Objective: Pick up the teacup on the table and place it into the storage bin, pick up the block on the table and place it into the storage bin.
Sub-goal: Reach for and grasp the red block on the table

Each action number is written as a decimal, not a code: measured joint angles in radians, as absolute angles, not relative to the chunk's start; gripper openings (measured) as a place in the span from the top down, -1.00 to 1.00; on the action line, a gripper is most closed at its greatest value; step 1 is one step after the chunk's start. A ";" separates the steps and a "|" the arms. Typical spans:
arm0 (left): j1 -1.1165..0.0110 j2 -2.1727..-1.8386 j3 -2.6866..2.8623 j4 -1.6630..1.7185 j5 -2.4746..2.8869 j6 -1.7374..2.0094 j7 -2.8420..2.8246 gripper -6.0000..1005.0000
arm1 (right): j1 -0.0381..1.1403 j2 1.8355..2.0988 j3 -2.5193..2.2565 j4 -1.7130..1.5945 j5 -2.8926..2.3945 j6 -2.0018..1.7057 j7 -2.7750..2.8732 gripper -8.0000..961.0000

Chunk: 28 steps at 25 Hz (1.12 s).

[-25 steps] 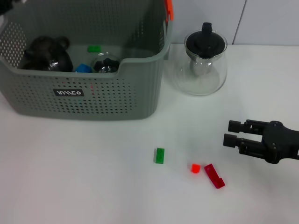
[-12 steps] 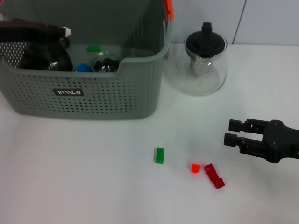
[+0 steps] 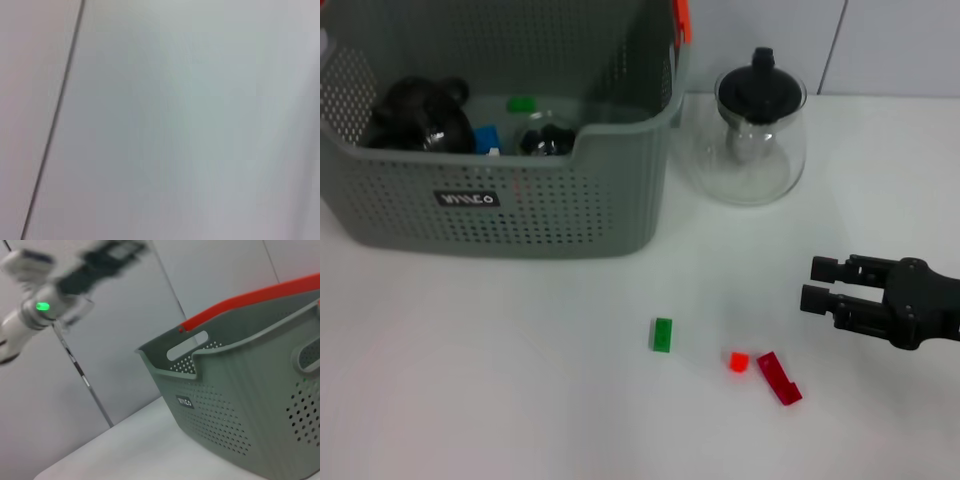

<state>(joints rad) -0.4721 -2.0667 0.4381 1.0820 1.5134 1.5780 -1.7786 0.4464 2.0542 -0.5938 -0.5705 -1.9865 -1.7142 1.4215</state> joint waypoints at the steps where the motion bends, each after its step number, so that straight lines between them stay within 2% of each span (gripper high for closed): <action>1: -0.457 -2.061 0.407 1.041 1.437 1.645 -1.752 0.10 | 0.445 2.055 -0.594 -0.571 -1.986 -1.714 1.420 -0.22; 3: -0.425 -2.039 0.371 0.965 1.339 1.771 -1.711 -0.08 | 0.443 2.056 -0.593 -0.571 -1.986 -1.712 1.419 -0.22; 5: -0.401 -2.032 0.361 0.941 1.325 1.851 -1.670 -0.27 | 0.440 2.055 -0.593 -0.571 -1.986 -1.711 1.418 -0.22; 6: -0.388 -2.035 0.363 0.938 1.342 1.880 -1.639 -0.36 | 0.440 2.055 -0.594 -0.571 -1.986 -1.711 1.418 -0.22; 9: -0.336 -2.068 0.421 0.965 1.551 1.932 -1.491 -0.80 | 0.439 2.052 -0.596 -0.577 -1.986 -1.712 1.422 -0.22; 16: -0.285 -2.156 0.520 0.961 2.045 1.869 -1.250 -0.81 | 0.458 2.039 -0.606 -0.657 -2.149 -1.757 1.520 -0.22; 22: -0.297 -2.163 0.507 0.839 2.089 1.825 -1.173 -0.80 | 0.522 2.055 -0.611 -0.909 -2.396 -1.833 1.761 -0.22; 28: -0.304 -2.165 0.503 0.811 2.113 1.812 -1.169 -0.80 | 0.660 2.068 -0.740 -1.035 -2.513 -1.837 2.086 -0.22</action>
